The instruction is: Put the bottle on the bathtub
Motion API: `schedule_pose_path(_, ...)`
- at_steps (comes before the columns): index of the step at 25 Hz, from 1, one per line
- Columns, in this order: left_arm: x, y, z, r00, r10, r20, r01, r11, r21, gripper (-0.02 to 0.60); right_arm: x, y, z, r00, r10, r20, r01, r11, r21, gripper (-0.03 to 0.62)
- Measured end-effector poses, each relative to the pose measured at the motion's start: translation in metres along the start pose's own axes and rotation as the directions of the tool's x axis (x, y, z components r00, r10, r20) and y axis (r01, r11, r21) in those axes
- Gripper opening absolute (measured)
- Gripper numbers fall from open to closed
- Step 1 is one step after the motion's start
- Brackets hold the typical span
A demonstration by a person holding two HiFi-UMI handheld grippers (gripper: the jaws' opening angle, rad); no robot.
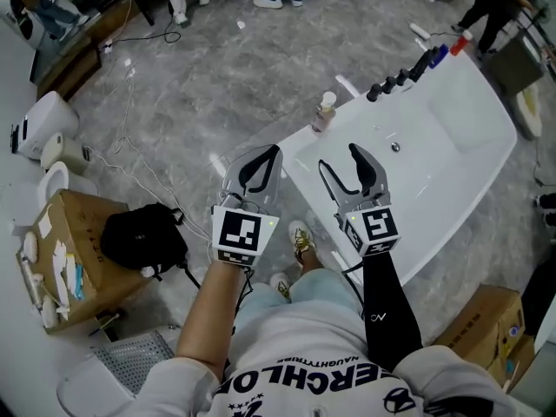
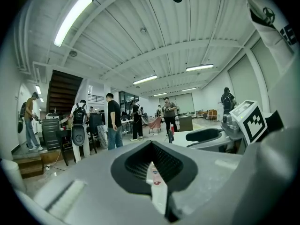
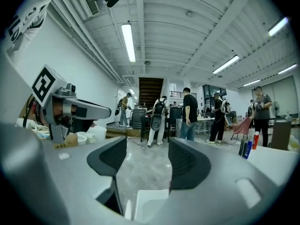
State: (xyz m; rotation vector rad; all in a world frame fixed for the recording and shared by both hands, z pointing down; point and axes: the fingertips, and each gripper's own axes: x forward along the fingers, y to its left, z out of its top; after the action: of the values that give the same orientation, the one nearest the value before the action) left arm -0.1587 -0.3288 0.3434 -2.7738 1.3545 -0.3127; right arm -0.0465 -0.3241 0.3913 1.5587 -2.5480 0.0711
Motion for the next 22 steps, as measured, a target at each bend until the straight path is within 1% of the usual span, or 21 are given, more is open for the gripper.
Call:
schedule_pose_path(5,-0.040,-0.009,0.021,0.999,-0.017,0.030,0.016,1.000,0.015,0.002,-0.031,0.025,0.031,0.999,-0.028,0.042,0.029,0.999,-0.028,0.307)
schedule_pose_path(8,-0.058,-0.012,0.034,0.999,-0.030,0.042,0.029,0.999,0.025,0.002,-0.045,0.038,0.048,0.998,-0.031,0.060,0.033,0.999,-0.041,0.307)
schedule_pose_path(16,-0.078,-0.020,0.064,0.997,-0.039,0.069,0.036,0.999,0.041,0.002,-0.063,0.060,0.079,0.997,0.000,0.071,0.007,0.996,-0.086,0.304)
schedule_pose_path(22,-0.089,-0.022,0.083,0.995,-0.026,0.097,0.021,0.998,0.059,0.002,-0.076,0.066,0.097,0.997,0.021,0.079,-0.011,0.993,-0.114,0.304)
